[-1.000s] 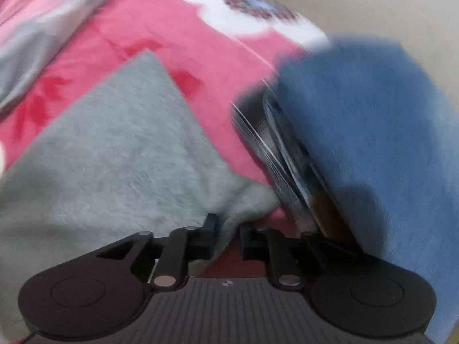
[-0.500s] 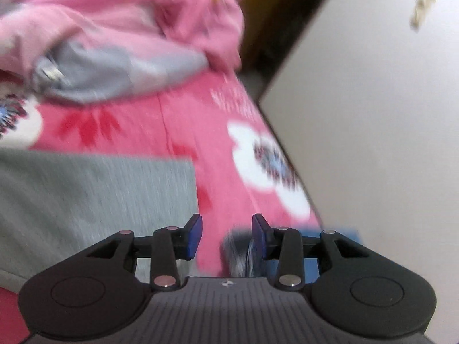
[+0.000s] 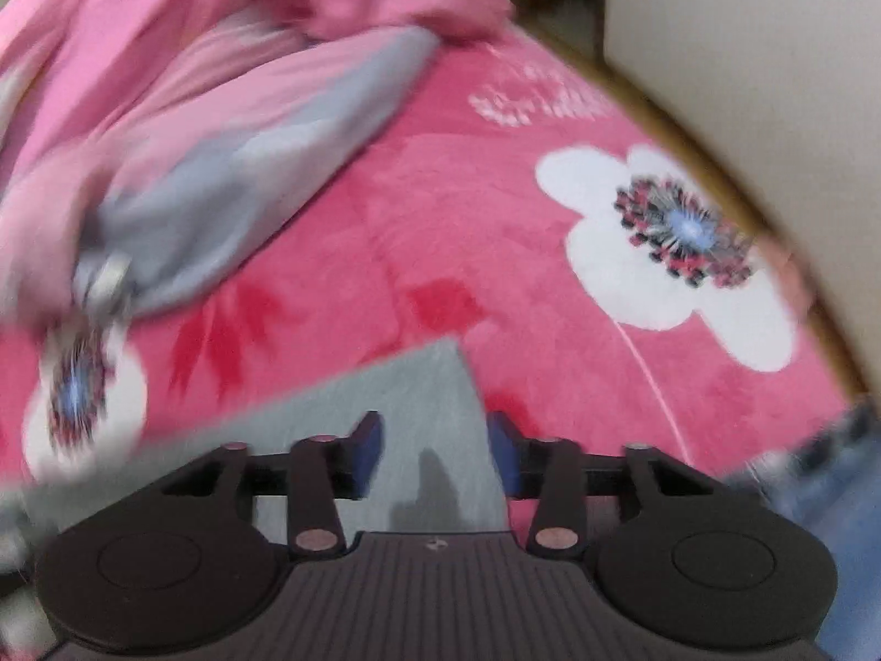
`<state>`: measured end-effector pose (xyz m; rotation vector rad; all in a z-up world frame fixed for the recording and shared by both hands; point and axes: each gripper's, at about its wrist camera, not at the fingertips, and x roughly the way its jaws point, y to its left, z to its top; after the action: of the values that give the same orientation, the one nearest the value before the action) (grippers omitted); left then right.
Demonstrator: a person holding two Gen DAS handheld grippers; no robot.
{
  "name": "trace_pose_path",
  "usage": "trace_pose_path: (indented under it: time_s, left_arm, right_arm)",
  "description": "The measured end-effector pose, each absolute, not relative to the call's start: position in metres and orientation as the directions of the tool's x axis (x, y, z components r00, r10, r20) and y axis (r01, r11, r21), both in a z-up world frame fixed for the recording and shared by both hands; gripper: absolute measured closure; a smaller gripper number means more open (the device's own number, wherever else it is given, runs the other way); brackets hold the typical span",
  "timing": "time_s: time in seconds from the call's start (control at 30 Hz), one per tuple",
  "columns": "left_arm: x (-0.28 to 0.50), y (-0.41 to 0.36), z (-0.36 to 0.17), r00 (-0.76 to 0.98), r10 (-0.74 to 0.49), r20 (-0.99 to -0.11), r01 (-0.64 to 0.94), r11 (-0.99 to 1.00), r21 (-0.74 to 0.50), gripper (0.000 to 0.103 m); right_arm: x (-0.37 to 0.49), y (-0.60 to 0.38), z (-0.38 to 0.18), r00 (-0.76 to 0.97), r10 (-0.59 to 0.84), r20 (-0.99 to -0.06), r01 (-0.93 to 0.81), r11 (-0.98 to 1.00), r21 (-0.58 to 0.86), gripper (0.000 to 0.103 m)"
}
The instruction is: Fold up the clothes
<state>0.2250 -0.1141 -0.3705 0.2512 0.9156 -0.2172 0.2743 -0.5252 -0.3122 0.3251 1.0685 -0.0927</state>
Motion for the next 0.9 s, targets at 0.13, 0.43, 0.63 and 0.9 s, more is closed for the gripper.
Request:
trace_pose_path:
  time_s: [0.13,0.43,0.63,0.9]
  left_arm:
    - [0.230,-0.113,-0.376,0.586,-0.070,-0.807,0.275,0.954,0.117,0.041]
    - [0.239,-0.107,-0.384,0.584,-0.051,-0.810,0.224,0.969,0.101,0.041]
    - [0.239,-0.110,-0.384,0.597,-0.034,-0.802,0.223,0.967,0.125,0.041]
    - [0.248,-0.116,-0.388,0.617,0.018,-0.787,0.221,0.956,0.195,0.041]
  right_arm:
    - [0.314,-0.555,-0.345,0.448,0.226,-0.865,0.128,0.941,0.312,0.032]
    - [0.334,-0.547,-0.377,0.348,0.348,-0.871,0.007,0.928,0.373,0.067]
    - [0.324,-0.529,-0.339,0.455,0.287,-0.843,-0.107,0.958,0.268,0.088]
    - [0.341,-0.499,-0.351,0.524,0.111,-0.845,-0.168,0.986,0.025,0.085]
